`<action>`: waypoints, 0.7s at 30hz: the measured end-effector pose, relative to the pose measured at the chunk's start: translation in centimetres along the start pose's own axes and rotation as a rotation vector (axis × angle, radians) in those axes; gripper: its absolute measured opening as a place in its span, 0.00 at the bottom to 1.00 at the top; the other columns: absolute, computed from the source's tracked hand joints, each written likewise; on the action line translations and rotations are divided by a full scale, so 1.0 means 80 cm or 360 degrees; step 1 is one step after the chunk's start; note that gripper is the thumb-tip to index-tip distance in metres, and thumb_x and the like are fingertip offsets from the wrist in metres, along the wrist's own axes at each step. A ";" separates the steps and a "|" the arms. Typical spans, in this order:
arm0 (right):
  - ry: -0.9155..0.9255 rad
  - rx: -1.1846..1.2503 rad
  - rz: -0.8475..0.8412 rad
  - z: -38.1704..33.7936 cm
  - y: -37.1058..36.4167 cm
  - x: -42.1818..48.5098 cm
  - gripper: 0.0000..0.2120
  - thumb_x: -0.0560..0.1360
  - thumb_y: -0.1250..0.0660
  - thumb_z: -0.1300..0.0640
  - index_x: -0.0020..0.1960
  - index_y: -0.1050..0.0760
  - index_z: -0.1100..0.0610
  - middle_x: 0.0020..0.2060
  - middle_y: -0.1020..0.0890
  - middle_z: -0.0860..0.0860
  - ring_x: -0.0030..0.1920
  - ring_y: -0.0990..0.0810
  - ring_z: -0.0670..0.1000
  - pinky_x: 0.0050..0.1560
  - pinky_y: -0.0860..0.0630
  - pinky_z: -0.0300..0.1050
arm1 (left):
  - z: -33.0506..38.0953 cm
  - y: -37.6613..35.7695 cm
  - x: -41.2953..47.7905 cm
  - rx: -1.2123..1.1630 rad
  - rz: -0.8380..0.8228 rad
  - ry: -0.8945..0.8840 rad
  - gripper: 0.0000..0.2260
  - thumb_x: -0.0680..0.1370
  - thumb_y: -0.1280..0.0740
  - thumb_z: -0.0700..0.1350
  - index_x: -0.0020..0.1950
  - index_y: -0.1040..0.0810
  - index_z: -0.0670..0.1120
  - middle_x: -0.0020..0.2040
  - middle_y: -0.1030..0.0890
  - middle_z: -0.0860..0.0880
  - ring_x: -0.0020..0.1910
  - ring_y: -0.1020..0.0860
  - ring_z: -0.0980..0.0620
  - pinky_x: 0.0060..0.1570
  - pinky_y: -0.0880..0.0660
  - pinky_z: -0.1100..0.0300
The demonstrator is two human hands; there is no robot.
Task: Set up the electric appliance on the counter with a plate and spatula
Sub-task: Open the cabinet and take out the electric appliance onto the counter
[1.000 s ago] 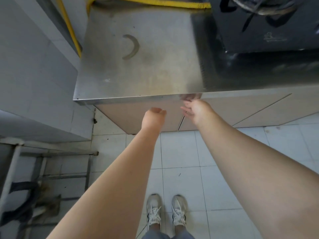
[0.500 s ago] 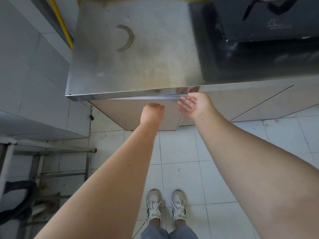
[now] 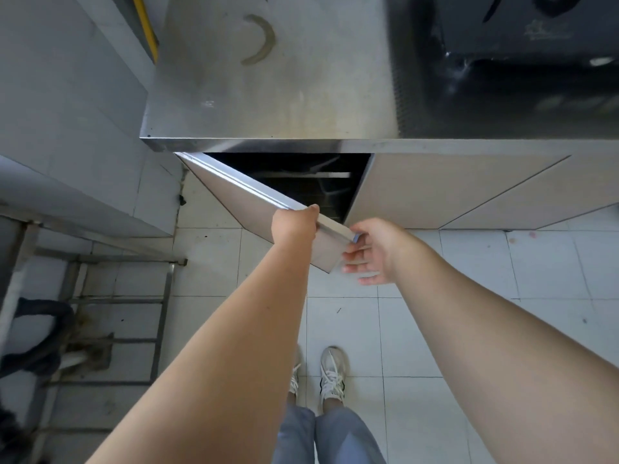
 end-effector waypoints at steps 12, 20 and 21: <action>0.0466 -0.1057 -0.0062 0.016 -0.082 -0.027 0.14 0.73 0.36 0.68 0.57 0.21 0.71 0.40 0.19 0.60 0.38 0.24 0.54 0.44 0.21 0.47 | -0.050 0.090 -0.033 0.0127 -0.0248 0.0078 0.08 0.75 0.29 0.40 0.50 0.24 0.39 0.44 0.16 0.40 0.36 0.15 0.45 0.41 0.16 0.53; 0.0438 -0.0694 -0.0356 0.059 -0.199 -0.043 0.14 0.78 0.39 0.66 0.61 0.24 0.71 0.52 0.19 0.65 0.48 0.21 0.57 0.56 0.23 0.49 | -0.088 0.200 -0.032 0.0325 -0.0236 -0.0074 0.05 0.73 0.27 0.39 0.41 0.23 0.42 0.40 0.15 0.39 0.39 0.15 0.40 0.44 0.17 0.50; 0.0432 -0.0699 -0.0384 0.064 -0.221 -0.043 0.14 0.78 0.39 0.66 0.61 0.24 0.70 0.51 0.19 0.63 0.49 0.21 0.57 0.57 0.24 0.49 | -0.096 0.220 -0.030 0.0345 -0.0210 -0.0099 0.06 0.73 0.27 0.39 0.40 0.23 0.43 0.39 0.15 0.40 0.39 0.14 0.40 0.44 0.17 0.50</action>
Point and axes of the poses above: each hand's wrist, its own x-axis towards the middle knuckle, its own y-axis out of the back of the hand, z = x × y, the point moved 3 cm from there along x, towards the middle knuckle
